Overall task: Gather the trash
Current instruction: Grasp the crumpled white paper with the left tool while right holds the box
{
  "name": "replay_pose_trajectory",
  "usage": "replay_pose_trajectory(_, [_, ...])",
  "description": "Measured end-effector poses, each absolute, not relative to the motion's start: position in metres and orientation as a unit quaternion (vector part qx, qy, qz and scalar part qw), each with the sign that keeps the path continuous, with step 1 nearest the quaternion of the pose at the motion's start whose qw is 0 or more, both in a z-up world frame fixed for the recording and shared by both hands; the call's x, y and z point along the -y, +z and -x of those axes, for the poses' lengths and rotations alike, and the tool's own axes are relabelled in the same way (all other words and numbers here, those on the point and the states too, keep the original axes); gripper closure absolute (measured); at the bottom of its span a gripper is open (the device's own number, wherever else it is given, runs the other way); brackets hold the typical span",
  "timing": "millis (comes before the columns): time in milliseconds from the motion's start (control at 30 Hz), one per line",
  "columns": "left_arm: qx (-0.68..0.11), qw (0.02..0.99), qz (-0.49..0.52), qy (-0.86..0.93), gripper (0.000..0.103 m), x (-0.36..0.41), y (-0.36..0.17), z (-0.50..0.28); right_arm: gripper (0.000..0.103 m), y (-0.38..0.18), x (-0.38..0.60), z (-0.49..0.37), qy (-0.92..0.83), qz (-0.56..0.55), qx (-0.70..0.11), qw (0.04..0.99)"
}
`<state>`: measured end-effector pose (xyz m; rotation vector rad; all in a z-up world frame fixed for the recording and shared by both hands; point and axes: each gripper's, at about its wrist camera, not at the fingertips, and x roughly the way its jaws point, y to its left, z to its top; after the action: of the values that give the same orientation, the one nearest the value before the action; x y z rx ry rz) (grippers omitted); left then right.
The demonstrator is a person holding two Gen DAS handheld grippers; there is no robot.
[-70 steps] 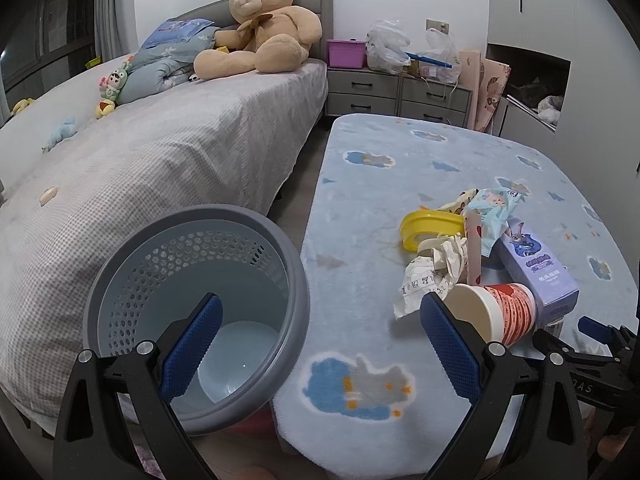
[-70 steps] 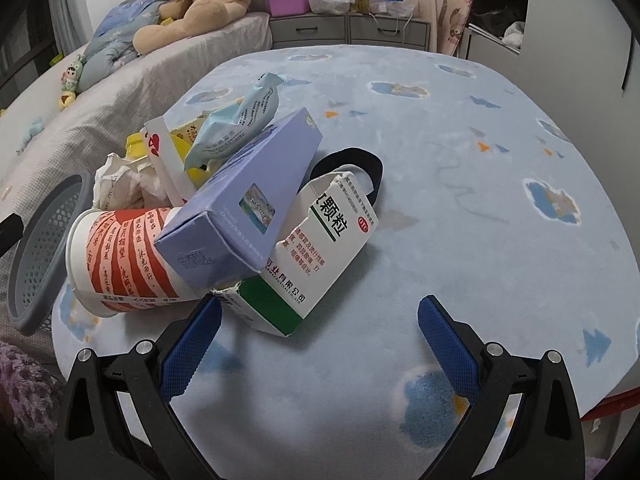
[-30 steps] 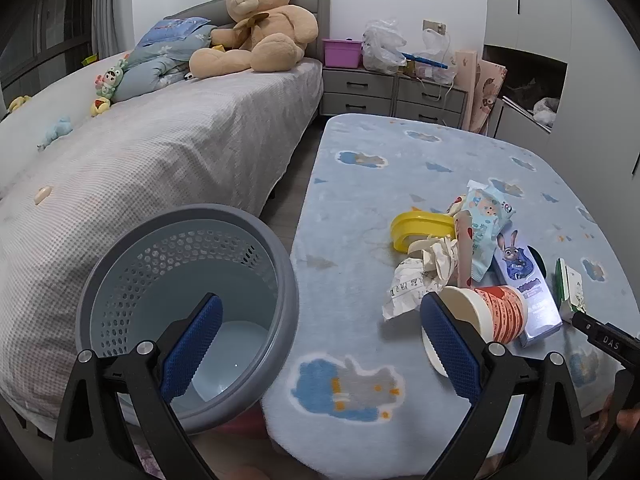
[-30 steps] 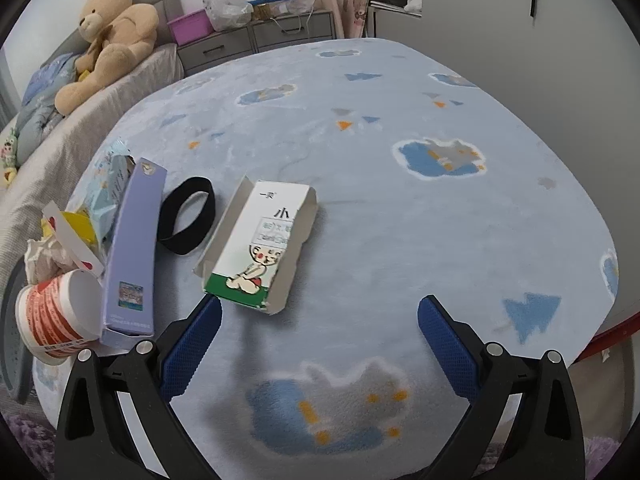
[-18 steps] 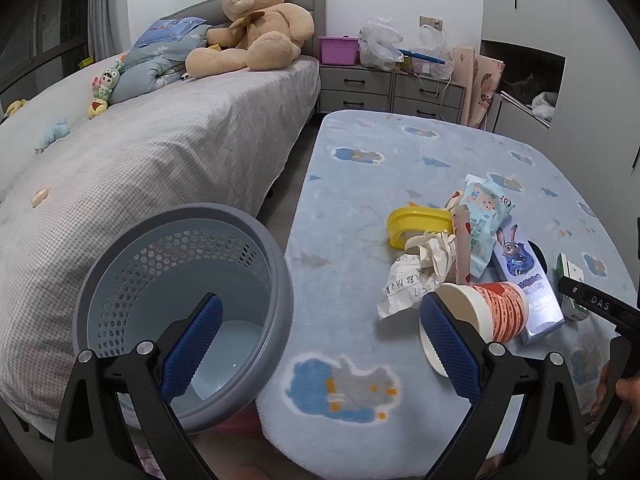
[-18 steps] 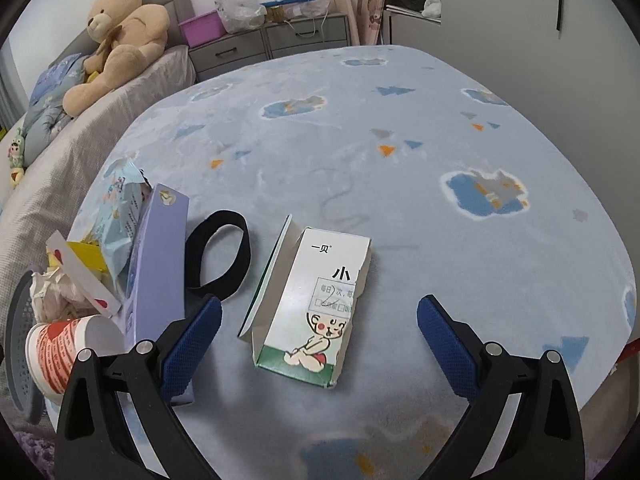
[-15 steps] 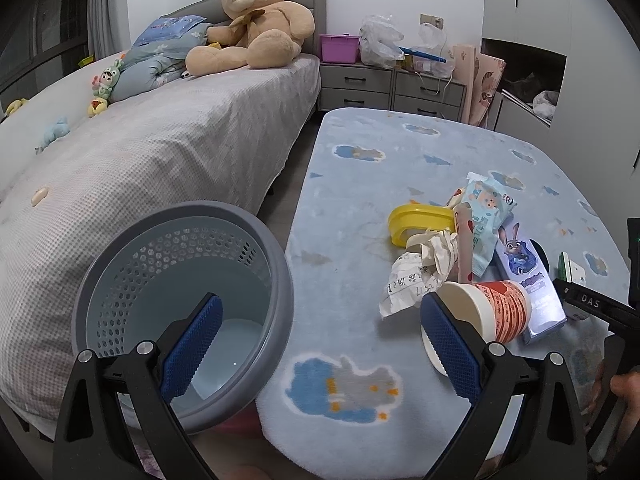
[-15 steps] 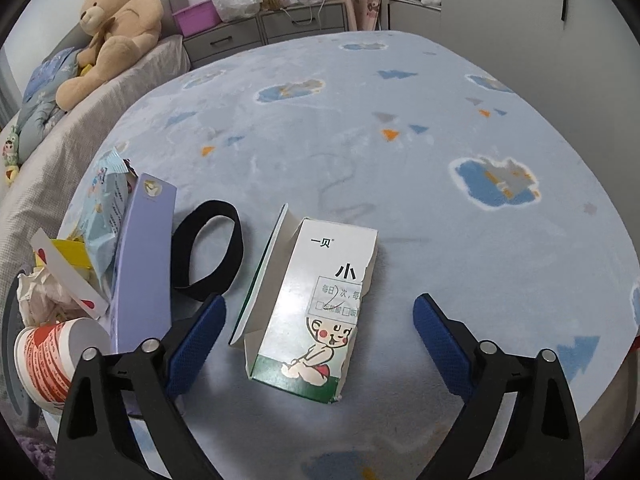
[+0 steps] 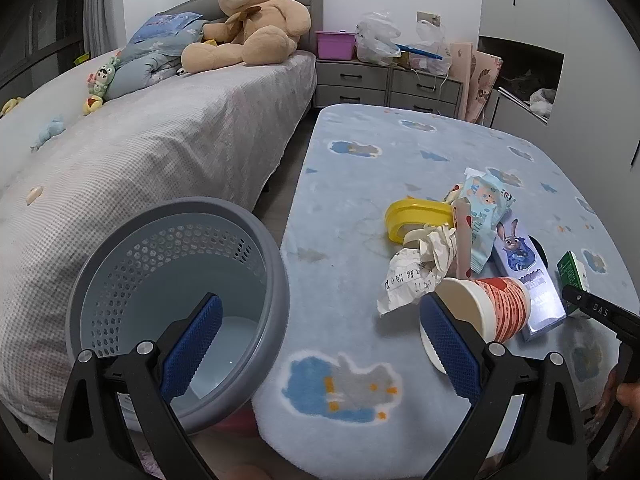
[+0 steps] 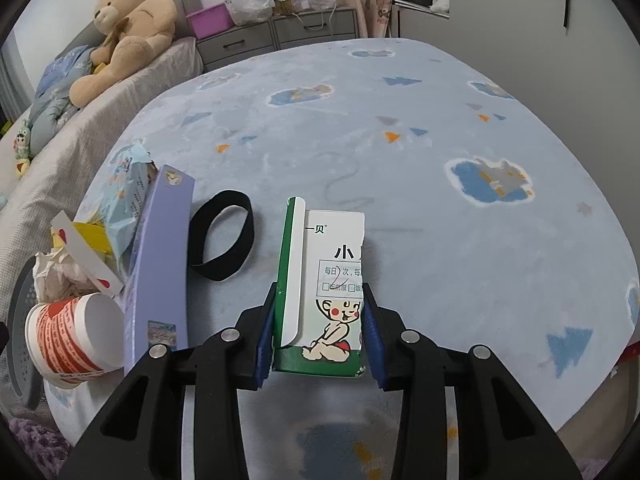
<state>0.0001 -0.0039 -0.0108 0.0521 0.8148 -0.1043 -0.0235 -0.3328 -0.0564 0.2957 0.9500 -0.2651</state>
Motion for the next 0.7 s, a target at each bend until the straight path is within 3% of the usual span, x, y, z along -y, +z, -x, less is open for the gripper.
replay_pose_trajectory(700, [-0.443, 0.887, -0.048, -0.120, 0.008, 0.035, -0.007, -0.046, 0.066, -0.032, 0.307, 0.027, -0.037, -0.169, -0.429, 0.887])
